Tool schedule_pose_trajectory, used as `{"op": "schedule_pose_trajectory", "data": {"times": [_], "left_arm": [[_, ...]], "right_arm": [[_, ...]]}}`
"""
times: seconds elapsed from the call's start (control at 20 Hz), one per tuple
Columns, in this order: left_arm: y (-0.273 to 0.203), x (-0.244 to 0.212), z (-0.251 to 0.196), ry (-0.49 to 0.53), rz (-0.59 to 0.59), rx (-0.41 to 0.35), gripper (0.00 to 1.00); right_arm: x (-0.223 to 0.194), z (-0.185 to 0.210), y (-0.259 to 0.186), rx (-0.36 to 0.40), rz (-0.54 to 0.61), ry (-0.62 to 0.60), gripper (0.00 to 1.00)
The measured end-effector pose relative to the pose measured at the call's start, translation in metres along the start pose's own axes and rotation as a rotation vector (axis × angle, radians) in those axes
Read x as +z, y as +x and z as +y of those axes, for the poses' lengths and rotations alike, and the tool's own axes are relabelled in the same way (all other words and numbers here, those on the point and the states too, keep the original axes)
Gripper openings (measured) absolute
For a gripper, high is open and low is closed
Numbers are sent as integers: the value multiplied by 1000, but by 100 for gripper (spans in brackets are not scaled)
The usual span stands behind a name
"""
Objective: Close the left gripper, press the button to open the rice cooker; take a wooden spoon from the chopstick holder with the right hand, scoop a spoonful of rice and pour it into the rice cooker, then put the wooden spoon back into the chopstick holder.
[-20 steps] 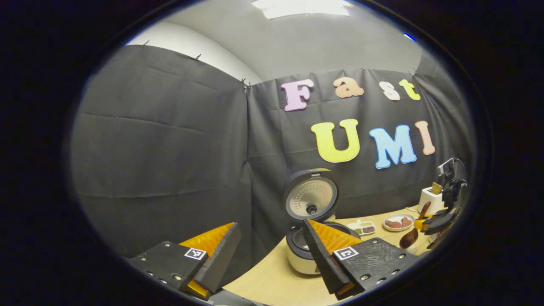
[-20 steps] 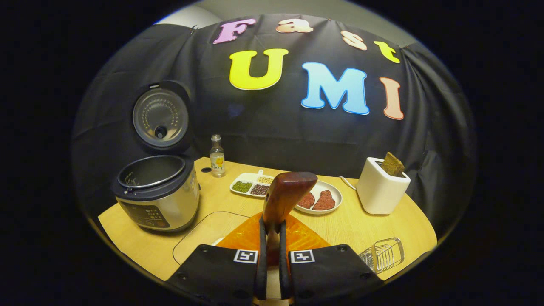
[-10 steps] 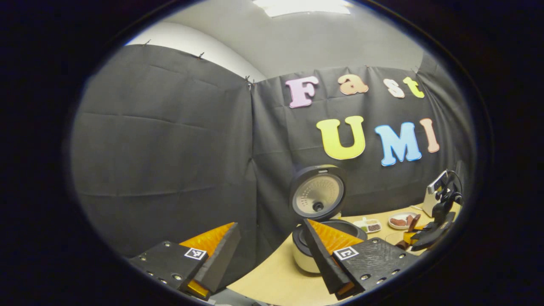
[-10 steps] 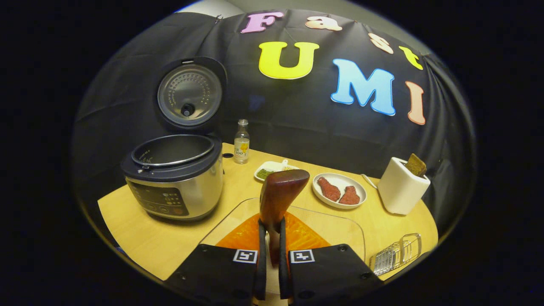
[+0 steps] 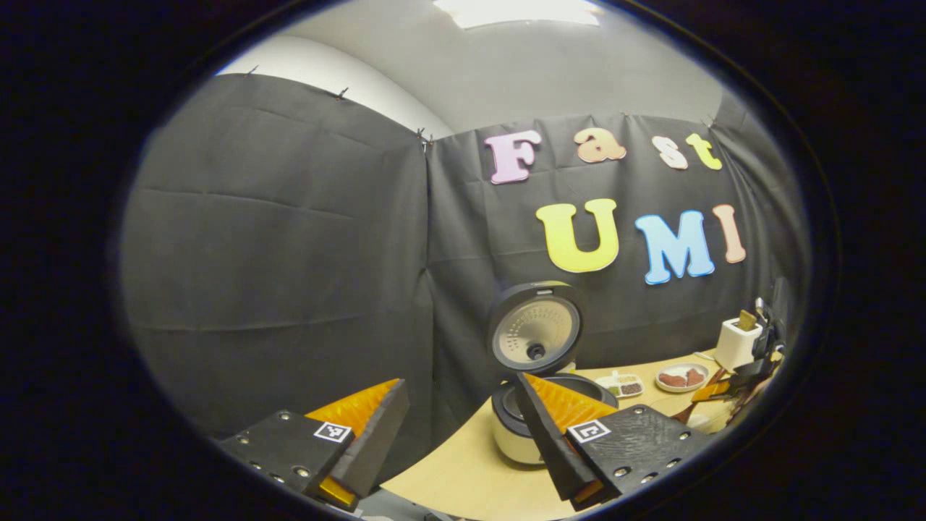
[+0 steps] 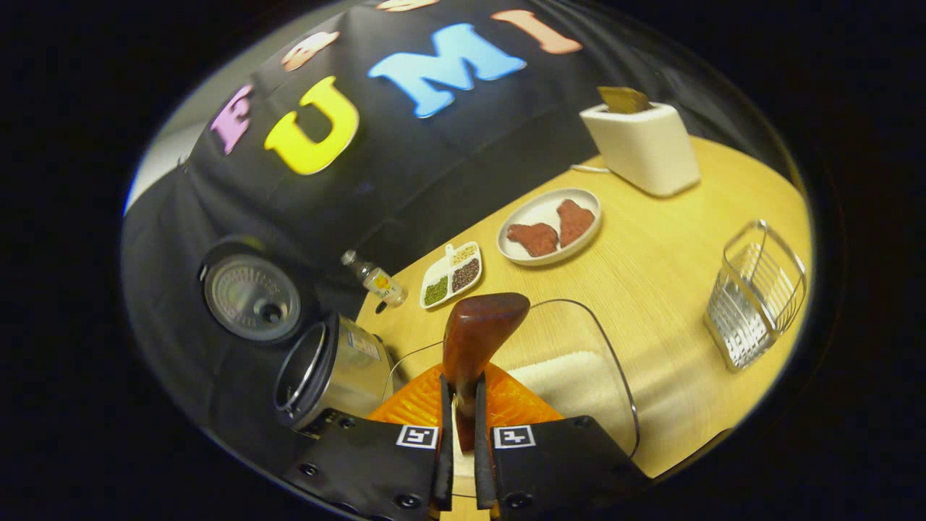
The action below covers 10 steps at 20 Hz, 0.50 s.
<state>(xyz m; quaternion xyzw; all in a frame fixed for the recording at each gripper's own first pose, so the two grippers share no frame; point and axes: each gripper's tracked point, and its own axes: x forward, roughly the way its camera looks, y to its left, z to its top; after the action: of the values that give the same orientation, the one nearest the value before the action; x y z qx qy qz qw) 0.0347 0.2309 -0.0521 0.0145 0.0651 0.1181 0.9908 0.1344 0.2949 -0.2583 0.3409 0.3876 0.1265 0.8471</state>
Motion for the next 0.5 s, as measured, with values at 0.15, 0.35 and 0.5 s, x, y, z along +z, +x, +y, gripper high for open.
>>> {"op": "schedule_pose_trajectory", "data": {"times": [0.15,0.35,0.5], "left_arm": [[0,6,-4,2,-7,-5,90],[-3,12,-13,-3,-16,-18,92],[-6,15,-19,6,-28,-27,93]], "right_arm": [[7,-8,-9,19,-6,87,14],[24,3,-21,86,-17,214,14],[40,14,-30,133,-27,318,14]]}}
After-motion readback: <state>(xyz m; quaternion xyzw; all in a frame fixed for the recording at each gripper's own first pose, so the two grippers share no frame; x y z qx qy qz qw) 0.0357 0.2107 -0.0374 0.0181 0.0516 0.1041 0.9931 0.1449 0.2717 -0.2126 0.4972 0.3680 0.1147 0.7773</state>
